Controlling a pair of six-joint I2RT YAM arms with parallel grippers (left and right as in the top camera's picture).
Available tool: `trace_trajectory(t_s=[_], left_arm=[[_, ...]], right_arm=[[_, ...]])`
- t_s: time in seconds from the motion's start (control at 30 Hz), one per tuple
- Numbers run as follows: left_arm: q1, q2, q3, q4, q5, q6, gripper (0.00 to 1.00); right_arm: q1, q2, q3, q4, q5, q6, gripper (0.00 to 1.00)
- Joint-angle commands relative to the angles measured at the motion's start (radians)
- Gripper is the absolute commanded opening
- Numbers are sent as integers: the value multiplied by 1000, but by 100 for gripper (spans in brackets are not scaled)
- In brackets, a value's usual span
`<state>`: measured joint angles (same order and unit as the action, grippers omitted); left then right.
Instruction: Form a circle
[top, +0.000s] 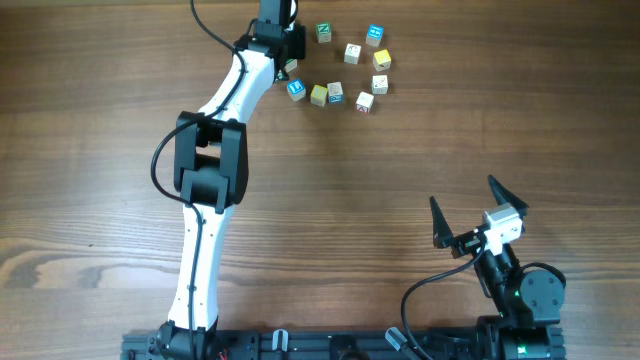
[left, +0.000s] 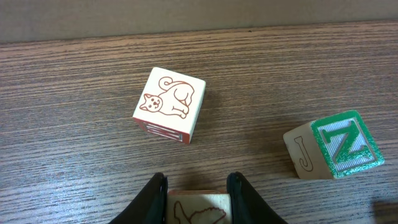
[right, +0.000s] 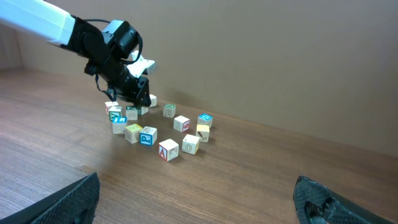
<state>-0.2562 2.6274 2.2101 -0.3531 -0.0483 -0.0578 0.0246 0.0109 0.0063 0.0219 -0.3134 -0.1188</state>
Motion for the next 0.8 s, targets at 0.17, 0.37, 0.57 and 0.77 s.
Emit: trace_trajectory(t_s=[0.17,0.37,0.57,0.77], left_arm=[[-1,-151,16,-39,-6,2,22],[-1,-310,16,-146,-6,2,22],[-1,-494,16,-324,-5,2,26],[-2,-685,16,-752,38,-5,31]], right_arm=[[2,-7,-1,3,3,-10,100],[2,-7,-1,3,3,-10,100],[2,-7,-1,3,3,-10,100],[2,-7,-1,3,3,-10,99]])
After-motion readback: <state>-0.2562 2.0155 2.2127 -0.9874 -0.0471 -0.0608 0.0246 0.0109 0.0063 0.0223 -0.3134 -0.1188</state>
